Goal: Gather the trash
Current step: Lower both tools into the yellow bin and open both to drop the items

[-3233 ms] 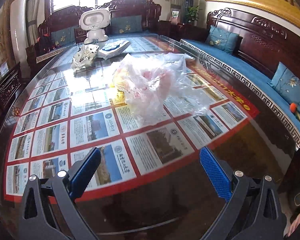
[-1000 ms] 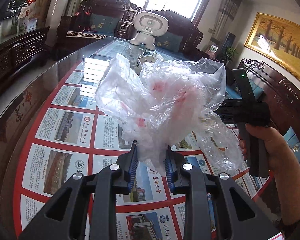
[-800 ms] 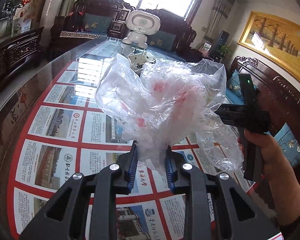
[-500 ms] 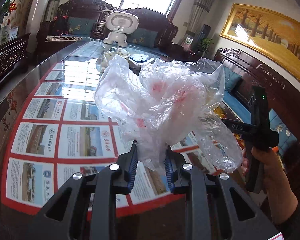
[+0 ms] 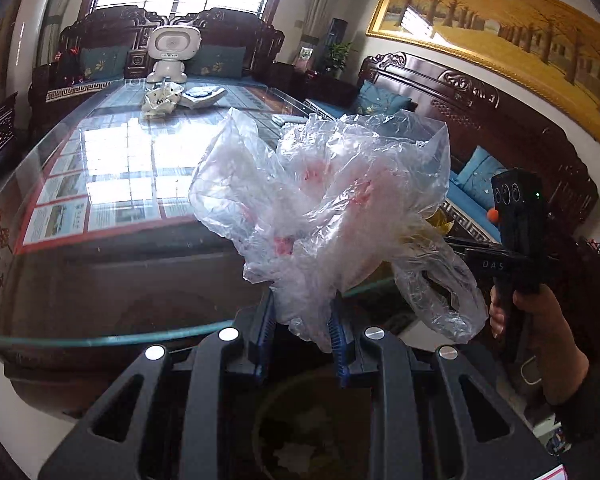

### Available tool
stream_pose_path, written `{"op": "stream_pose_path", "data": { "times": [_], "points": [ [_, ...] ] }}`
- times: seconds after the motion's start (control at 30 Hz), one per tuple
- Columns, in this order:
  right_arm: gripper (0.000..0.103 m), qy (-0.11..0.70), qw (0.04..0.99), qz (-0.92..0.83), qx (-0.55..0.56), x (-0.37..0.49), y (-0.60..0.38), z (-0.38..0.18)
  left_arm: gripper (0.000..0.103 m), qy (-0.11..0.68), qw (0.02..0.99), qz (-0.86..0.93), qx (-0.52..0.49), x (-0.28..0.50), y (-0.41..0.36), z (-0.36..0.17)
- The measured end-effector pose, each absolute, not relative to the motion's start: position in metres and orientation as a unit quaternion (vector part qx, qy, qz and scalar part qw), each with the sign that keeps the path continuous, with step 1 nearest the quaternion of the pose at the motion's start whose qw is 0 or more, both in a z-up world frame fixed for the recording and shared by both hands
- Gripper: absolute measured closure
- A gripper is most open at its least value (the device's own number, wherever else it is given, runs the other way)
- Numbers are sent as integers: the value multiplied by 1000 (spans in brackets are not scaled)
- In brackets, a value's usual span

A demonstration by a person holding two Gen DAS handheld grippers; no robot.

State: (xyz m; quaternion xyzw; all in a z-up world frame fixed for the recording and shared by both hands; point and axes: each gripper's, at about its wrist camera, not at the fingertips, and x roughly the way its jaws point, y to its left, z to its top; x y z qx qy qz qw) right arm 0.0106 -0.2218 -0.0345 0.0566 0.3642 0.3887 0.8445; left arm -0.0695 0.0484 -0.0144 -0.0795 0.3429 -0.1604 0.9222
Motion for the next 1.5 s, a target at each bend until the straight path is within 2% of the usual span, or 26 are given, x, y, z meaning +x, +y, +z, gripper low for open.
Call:
{"op": "stream_pose_path", "data": {
  "times": [0.33,0.63,0.73,0.77,0.8,0.93,1.13,1.17,1.2,1.27,1.5],
  "points": [
    [75,429,825,364,61,-73,-252,-102,77,413,891,-169,-81,-159,39,-61],
    [75,467,820,328,54,-97,-261,-138,77,512,836,-183,-76,-151,18,-152],
    [75,481,811,329,47,-92,-254,-145,61,543,817,-185,-55,-142,6,-184],
    [75,487,807,332,47,-91,-253,-148,44,551,812,-187,-50,-138,2,-193],
    [75,489,805,332,46,-96,-257,-151,34,561,805,-187,-44,-132,-1,-202],
    [73,507,798,325,37,-90,-251,-163,32,583,792,-178,-23,-120,-9,-226],
    [73,533,774,341,6,-99,-232,-182,26,583,796,-163,-12,-112,-12,-229],
    [64,537,771,343,1,-99,-228,-183,25,581,798,-161,-8,-112,-11,-227],
    [42,543,767,342,-11,-98,-223,-184,24,580,799,-161,-5,-111,-12,-225],
    [19,549,767,329,-45,-98,-214,-187,23,578,801,-157,-1,-109,-11,-223],
    [20,550,760,344,-39,-98,-211,-194,23,581,799,-153,-2,-99,-16,-215]
  ]
}}
